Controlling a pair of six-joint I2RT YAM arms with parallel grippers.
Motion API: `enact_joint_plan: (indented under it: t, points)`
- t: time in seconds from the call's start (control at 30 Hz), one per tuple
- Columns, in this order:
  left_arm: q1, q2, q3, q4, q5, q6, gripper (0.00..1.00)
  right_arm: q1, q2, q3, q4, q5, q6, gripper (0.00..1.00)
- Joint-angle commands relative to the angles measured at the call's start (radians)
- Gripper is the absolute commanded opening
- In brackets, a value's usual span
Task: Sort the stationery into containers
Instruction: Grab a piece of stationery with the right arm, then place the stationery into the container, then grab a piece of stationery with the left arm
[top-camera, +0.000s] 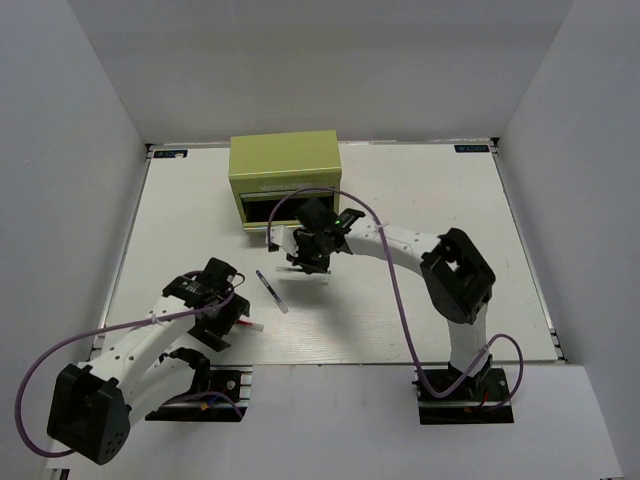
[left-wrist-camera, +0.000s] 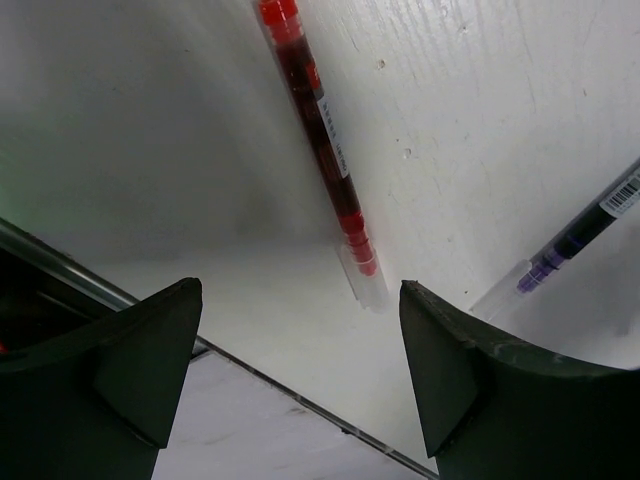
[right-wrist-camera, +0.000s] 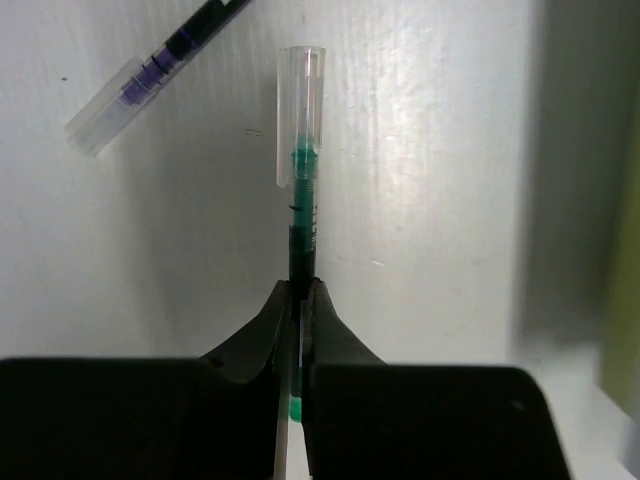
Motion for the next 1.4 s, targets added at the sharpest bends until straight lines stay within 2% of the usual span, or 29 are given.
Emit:
enact_joint_plan:
  t: [0.0,0.17,0.33,0.63,0.7,0.73,0.87,0.97,1.07,1.17,1.2,1.37]
  points:
    - [0.002,0.038,0.005,0.051,0.022,-0.037,0.90,-0.020,-0.116,0.089,-0.031,-0.025,-0.085,0.00]
    - [0.002,0.119,0.016,0.095,0.022,-0.046,0.90,-0.063,-0.089,0.228,-0.042,0.015,-0.143,0.00]
    - [0.002,0.199,0.074,0.076,0.013,-0.046,0.90,-0.114,-0.017,0.323,0.018,0.078,-0.202,0.00]
    - [0.002,0.187,0.074,0.076,-0.007,-0.046,0.90,-0.146,0.160,0.515,-0.004,0.106,-0.320,0.00]
    - [0.002,0.187,0.074,0.076,-0.007,-0.046,0.90,-0.146,0.175,0.515,-0.004,0.106,-0.327,0.09]
    - [0.002,0.187,0.064,0.076,-0.007,-0.046,0.90,-0.143,0.180,0.515,-0.007,0.107,-0.324,0.26]
    - [0.002,0.198,0.042,0.109,-0.007,-0.046,0.90,-0.146,0.174,0.521,-0.022,0.097,-0.303,0.38]
    - [0.002,0.222,0.042,0.122,-0.007,-0.046,0.88,-0.146,0.138,0.492,-0.037,0.063,-0.277,0.41]
    - [0.002,0.250,0.033,0.143,-0.007,-0.046,0.83,-0.146,0.070,0.445,-0.036,0.023,-0.242,0.41]
    - [0.002,0.274,0.033,0.152,-0.007,-0.046,0.69,-0.151,0.008,0.403,-0.027,-0.024,-0.191,0.41]
    - [0.002,0.286,0.033,0.161,-0.007,-0.046,0.61,-0.152,-0.015,0.391,-0.027,-0.041,-0.180,0.41]
    - [0.002,0.308,0.051,0.142,-0.052,-0.046,0.47,-0.149,-0.095,0.313,-0.019,-0.095,-0.127,0.41]
